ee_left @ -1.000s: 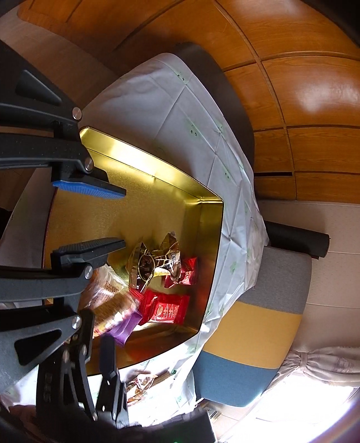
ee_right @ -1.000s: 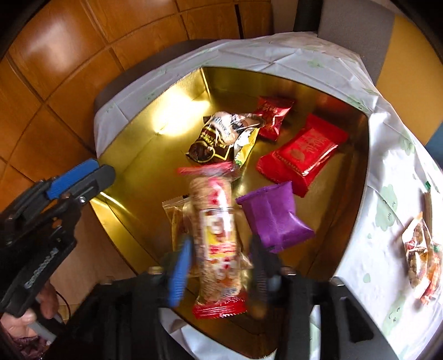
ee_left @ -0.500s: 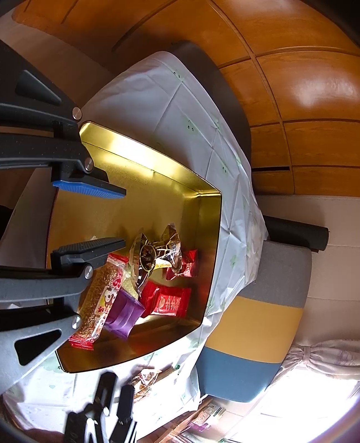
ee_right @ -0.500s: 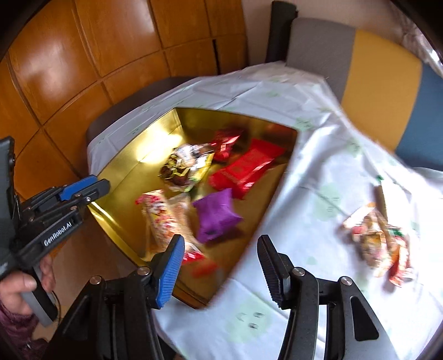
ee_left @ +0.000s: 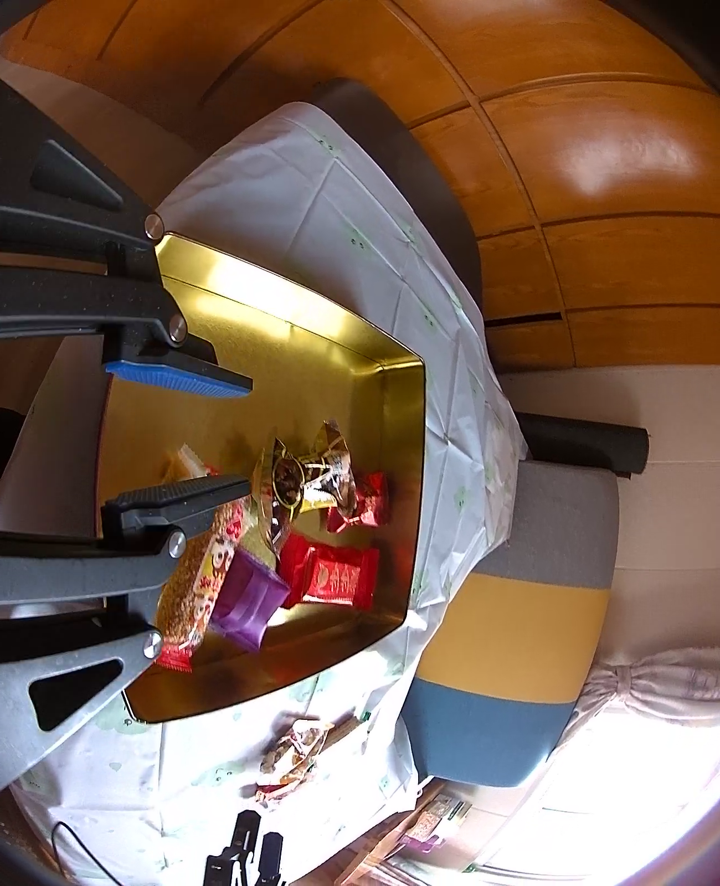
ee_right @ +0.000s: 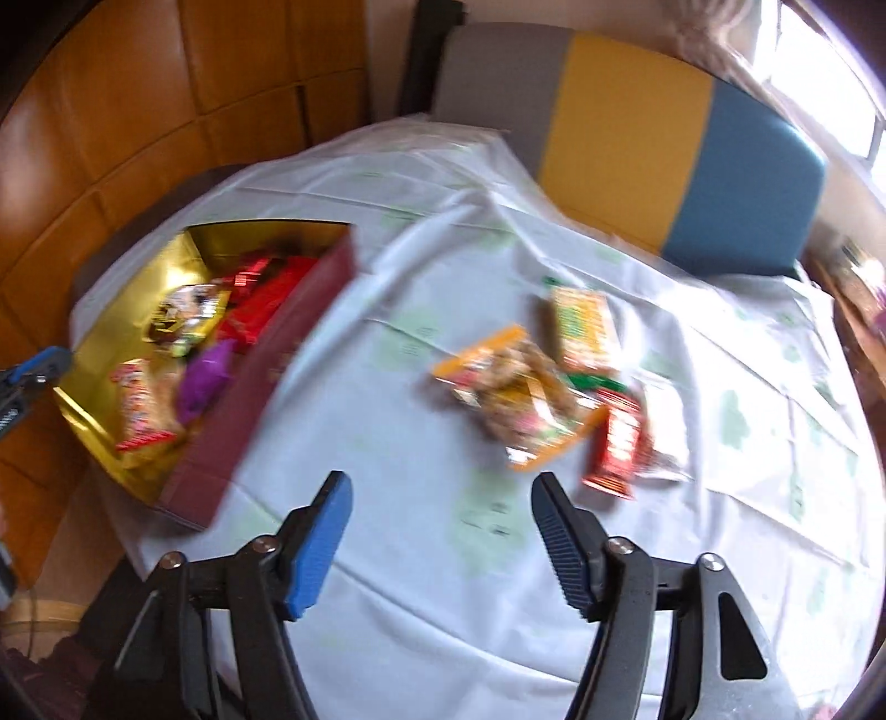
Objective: Organize snacks
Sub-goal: 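Move both open tools back over the remaining snacks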
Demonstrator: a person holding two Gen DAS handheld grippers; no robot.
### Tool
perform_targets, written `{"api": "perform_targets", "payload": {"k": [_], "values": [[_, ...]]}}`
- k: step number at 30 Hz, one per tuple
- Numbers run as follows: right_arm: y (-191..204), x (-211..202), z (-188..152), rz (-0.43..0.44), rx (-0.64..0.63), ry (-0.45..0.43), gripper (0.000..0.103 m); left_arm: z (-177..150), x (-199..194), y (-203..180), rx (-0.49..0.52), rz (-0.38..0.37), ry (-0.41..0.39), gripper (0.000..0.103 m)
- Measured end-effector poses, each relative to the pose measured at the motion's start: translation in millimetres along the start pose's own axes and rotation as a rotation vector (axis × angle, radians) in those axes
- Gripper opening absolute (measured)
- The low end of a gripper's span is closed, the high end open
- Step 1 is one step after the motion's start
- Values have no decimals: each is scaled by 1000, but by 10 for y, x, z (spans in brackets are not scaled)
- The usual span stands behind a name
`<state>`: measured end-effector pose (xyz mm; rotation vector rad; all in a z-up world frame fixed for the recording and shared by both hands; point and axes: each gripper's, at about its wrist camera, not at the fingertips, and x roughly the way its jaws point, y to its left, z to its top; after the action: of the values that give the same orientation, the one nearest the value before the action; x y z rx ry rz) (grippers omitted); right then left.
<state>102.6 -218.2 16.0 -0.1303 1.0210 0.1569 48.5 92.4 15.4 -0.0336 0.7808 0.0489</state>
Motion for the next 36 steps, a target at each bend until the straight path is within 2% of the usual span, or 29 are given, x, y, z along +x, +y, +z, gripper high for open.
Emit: {"api": "perform_targets", "payload": {"k": [11, 17, 20, 23, 24, 26, 28, 30, 34, 36], "values": [[-941, 122, -187, -158, 142, 38, 72, 172, -146, -327, 86, -47, -29, 31], [-1384, 167, -240, -145, 345, 60, 72, 249, -180, -629, 154, -85, -32, 31], [-1474, 95, -215, -154, 397, 28, 72, 263, -188, -797, 192, -119, -28, 31], [-1542, -130, -163, -167, 435, -82, 73, 274, -206, -977, 236, -150, -34, 31], [-1558, -228, -151, -193, 444, -134, 76, 276, -214, -1038, 246, -162, -33, 31], [-1575, -428, -151, -277, 453, -246, 103, 302, -227, -1159, 263, -186, -33, 31], [-1591, -567, -174, -328, 460, -332, 103, 324, -220, -1271, 274, -213, -20, 31], [-1641, -578, -187, -329, 485, -332, 103, 352, -191, -1412, 282, -243, 10, 31], [-1787, -487, -241, -251, 586, -267, 103, 394, -115, -1710, 306, -304, 57, 31], [-1848, -460, -282, -223, 627, -246, 103, 427, -2, -1874, 289, -361, 127, 31]]}}
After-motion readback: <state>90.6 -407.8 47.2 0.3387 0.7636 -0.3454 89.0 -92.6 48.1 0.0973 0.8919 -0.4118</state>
